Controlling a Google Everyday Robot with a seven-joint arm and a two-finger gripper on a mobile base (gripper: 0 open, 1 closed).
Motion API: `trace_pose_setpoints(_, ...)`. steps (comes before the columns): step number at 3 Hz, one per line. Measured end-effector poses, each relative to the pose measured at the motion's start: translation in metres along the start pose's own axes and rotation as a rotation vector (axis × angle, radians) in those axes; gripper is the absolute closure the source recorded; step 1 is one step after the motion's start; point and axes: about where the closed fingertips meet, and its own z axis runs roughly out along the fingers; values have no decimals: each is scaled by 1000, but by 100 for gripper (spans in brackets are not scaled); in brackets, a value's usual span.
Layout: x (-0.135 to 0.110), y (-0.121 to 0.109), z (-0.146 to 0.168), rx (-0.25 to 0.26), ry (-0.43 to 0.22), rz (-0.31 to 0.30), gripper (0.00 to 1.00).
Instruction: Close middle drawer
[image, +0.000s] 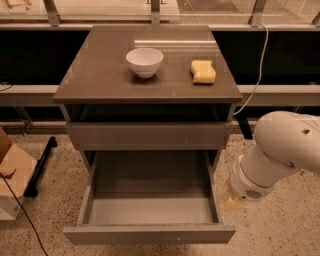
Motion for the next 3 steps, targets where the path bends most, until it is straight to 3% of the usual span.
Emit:
trace_pose_setpoints(2, 11, 6, 52, -25, -50, 42, 100)
trace_pose_setpoints(3, 24, 14, 92, -54, -65, 91, 100)
